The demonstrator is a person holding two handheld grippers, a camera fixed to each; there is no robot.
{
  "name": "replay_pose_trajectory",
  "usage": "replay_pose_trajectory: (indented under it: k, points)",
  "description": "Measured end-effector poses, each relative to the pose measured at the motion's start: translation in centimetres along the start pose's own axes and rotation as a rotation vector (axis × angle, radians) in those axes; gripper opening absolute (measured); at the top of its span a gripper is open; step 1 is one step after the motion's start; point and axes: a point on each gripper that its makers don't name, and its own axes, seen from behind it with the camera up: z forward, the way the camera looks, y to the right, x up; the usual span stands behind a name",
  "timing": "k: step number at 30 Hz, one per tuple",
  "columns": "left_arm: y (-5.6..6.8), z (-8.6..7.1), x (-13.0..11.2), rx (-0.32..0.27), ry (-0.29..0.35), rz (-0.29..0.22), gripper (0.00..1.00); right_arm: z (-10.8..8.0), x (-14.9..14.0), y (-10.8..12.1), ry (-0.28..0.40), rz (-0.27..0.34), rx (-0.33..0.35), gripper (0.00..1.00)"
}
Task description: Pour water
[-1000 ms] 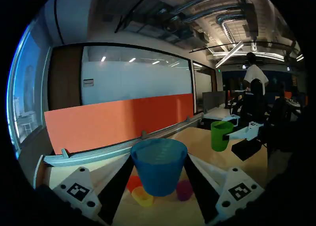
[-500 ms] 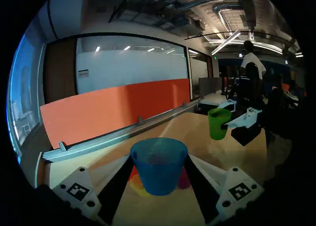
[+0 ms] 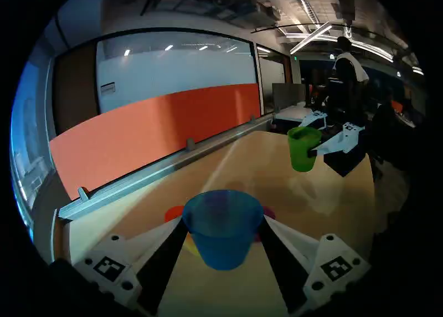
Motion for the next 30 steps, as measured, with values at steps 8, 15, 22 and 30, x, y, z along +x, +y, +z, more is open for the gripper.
replay_pose_trajectory:
  k: [8,15,22,30]
  points:
    - [-0.1,0.5,-3.3,-0.009,-0.106,0.022,0.87,0.2,-2.0,0.4,-0.066,-0.003,0.006,0.89]
    - [-0.2,1.1,-6.5,-0.021,-0.202,0.031,0.87,0.6,-3.8,0.4,-0.130,-0.012,0.022,0.89]
    - [-0.1,2.0,-9.0,-0.037,-0.272,0.030,0.87,1.3,-5.5,0.3,-0.186,-0.020,0.038,0.89]
    - [-0.1,3.1,-11.6,-0.057,-0.334,0.031,0.87,2.2,-7.6,0.6,-0.239,-0.017,0.047,0.89]
